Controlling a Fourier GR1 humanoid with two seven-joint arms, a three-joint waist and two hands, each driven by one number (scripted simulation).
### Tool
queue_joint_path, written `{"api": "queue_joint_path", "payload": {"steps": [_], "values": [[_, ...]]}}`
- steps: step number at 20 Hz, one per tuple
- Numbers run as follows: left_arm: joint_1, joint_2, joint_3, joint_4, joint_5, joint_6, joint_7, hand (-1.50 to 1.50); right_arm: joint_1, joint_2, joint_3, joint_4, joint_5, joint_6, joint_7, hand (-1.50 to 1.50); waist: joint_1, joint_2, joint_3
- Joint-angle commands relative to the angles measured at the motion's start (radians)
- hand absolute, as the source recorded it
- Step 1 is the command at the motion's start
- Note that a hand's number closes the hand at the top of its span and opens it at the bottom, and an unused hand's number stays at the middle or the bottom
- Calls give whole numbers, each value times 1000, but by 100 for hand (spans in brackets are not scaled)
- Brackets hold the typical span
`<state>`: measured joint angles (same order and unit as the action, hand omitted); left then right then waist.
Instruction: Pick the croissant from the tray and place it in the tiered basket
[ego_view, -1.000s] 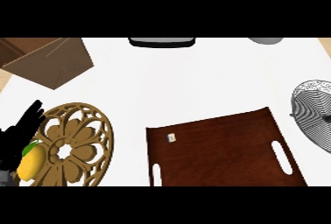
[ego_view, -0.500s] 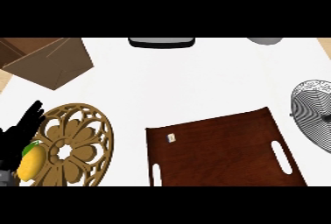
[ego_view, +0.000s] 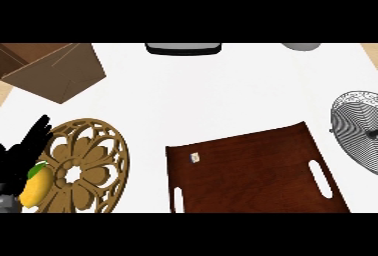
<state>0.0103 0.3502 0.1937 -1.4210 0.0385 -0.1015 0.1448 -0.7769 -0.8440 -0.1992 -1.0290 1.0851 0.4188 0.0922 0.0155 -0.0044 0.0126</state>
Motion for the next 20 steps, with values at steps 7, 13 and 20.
{"api": "queue_joint_path", "payload": {"steps": [7,13,20], "values": [[17,-34,11,68,13,-21,-3,0,-44,47,-127,65,-79,-85,35,-150,-11,5,-13],[12,-29,15,69,9,-32,4,0,-175,-21,-290,70,-176,-118,94,-150,-8,6,-13],[10,-29,42,71,21,-31,21,0,-145,-135,-541,126,-343,22,224,-150,-39,0,-13]]}}
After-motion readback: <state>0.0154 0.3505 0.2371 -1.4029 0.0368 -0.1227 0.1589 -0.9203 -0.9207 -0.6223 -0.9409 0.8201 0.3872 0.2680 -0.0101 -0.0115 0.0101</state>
